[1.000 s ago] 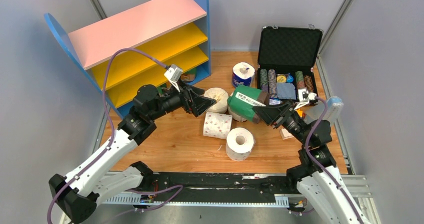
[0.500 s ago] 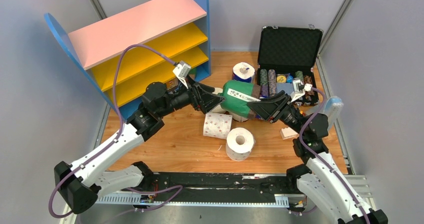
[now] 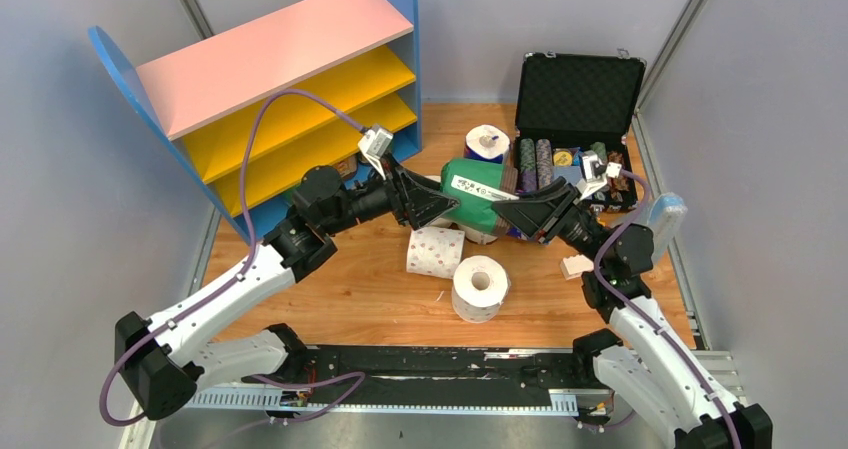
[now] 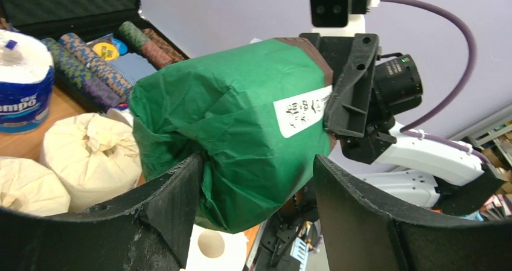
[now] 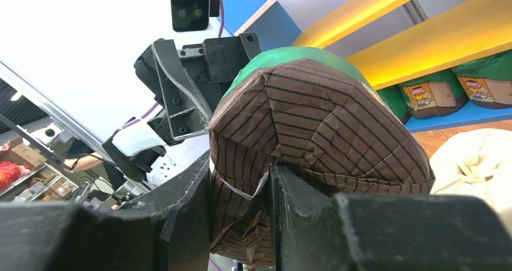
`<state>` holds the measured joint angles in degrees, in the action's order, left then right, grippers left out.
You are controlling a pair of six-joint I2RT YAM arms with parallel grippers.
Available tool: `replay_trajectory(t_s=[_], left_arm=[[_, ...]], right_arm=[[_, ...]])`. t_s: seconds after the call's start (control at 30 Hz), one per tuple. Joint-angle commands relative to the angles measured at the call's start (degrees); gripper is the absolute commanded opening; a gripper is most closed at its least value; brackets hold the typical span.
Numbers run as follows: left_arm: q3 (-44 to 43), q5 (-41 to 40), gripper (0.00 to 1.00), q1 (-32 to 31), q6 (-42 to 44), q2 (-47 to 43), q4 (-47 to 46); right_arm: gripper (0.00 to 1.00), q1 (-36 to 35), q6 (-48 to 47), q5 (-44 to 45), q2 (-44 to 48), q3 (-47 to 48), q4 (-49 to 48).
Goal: Place and organize the paper towels onto the shelf
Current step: Pick up the paper towel from the center of the board, then place the paper towel at the center of the board.
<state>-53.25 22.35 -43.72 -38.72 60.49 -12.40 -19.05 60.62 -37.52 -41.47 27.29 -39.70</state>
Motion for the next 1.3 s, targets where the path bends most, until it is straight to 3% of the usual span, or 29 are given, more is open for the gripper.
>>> replay_trajectory(t_s=[0.0, 0.3, 0.4, 0.67, 0.77, 0.97, 1.27], left_arm=[[-1.0, 2.3, 0.73, -1.1, -2.3, 0.1, -5.0], [-0.6, 3.1, 0.71, -2.7, -4.0, 1.6, -8.7], [0.0, 2.4, 0.64, -2.7, -3.5, 0.5, -9.0], [3.0, -7.2, 0.31, -2.7, 2.2, -6.2, -3.5], [3.2, -11.1, 0.23, -2.7, 5.3, -8.8, 1.7], [-0.7, -30.2, 0.22, -2.7, 12.3, -14.0, 19.9], [-8.2, -59.2, 0.23, -2.7, 14.2, -11.1, 48.2]], right_arm=[[0.21, 0.1, 1.8, 0.1, -1.2, 1.6, -7.7], [0.22, -0.9, 4.2, -3.5, -7.4, 2.1, -11.6], [0.25, -1.0, 3.7, -3.5, -8.2, 2.4, -10.7], [0.61, -1.0, -4.9, 1.2, -4.2, 4.7, 5.8], [0.81, -1.0, -7.2, 3.1, -2.9, 6.0, 12.6], [1.00, -1.0, -14.2, 9.7, -0.7, 11.1, 28.1], [1.00, -1.0, -29.6, 23.9, -0.5, 24.9, 52.8]])
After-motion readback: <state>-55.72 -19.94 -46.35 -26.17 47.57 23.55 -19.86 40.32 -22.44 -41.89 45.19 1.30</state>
